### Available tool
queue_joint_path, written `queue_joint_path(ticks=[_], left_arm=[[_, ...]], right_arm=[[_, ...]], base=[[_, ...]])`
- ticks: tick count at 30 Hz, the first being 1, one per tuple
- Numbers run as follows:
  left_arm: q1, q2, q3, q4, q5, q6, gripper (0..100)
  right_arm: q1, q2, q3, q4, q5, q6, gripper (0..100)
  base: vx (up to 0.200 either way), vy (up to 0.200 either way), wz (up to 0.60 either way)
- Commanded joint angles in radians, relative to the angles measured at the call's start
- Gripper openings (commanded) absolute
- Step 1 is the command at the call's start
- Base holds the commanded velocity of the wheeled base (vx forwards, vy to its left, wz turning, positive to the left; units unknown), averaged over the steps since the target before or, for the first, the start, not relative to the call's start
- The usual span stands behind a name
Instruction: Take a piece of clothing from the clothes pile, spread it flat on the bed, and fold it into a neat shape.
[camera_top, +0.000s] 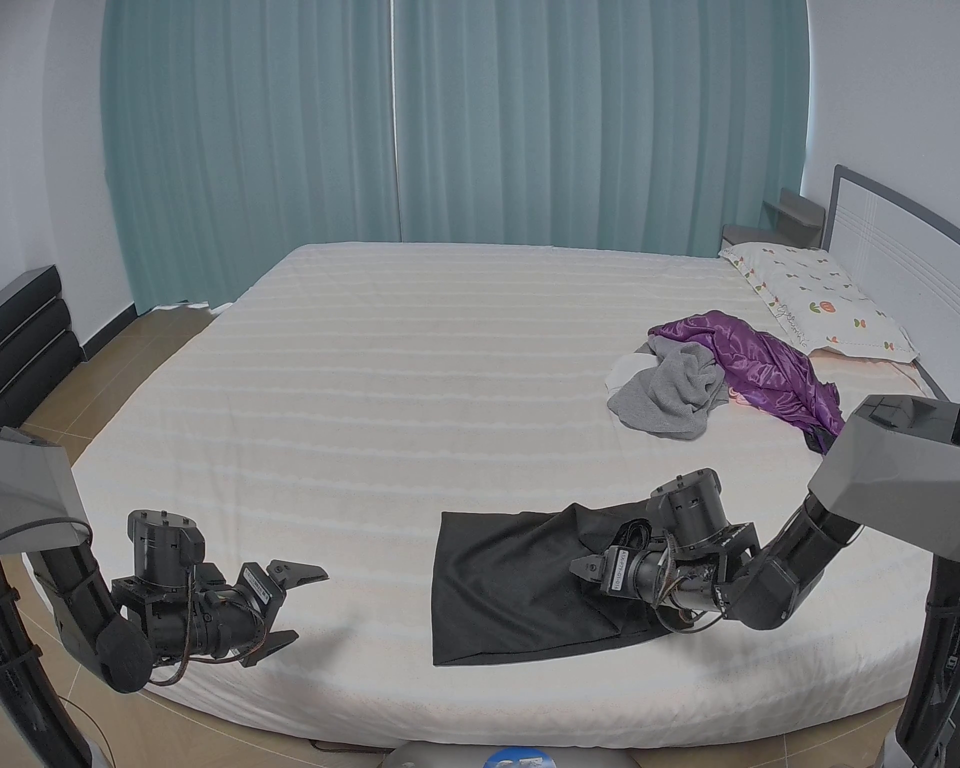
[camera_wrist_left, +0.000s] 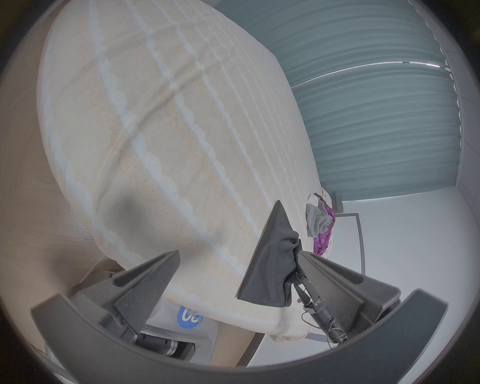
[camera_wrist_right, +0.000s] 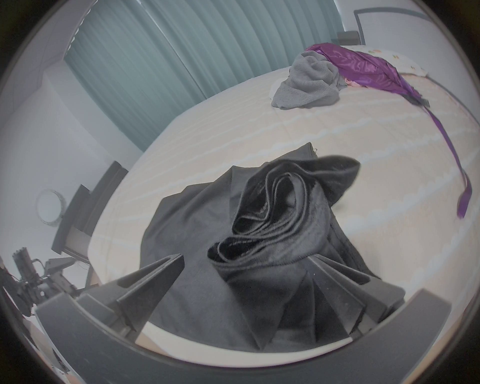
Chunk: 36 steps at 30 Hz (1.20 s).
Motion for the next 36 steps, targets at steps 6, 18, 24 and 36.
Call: queue_joint_path(ticks=[6, 18, 24, 36], left_arm=[[-0.002, 0.003, -0.001, 0.000, 0.000, 0.003, 100], [-0.002, 0.004, -0.001, 0.000, 0.000, 0.006, 100], [-0.004, 0.004, -0.001, 0.000, 0.000, 0.006, 100], [-0.004, 0.006, -0.001, 0.000, 0.000, 0.006, 100]], right_arm=[[-0.018, 0.058, -0.086, 0.138, -0.091, -0.080, 100], [-0.162, -0.108, 0.098, 0.184, -0.100, -0.149, 100], [-0.241, -0.232, 0.234, 0.178, -0.065, -0.184, 100], [-0.284, -0.317, 0.251, 0.170, 0.179, -0.183, 100]], base=[[0.000, 0.000, 0.00], [0.000, 0.000, 0.00], [0.000, 0.000, 0.00], [0.000, 0.000, 0.00]])
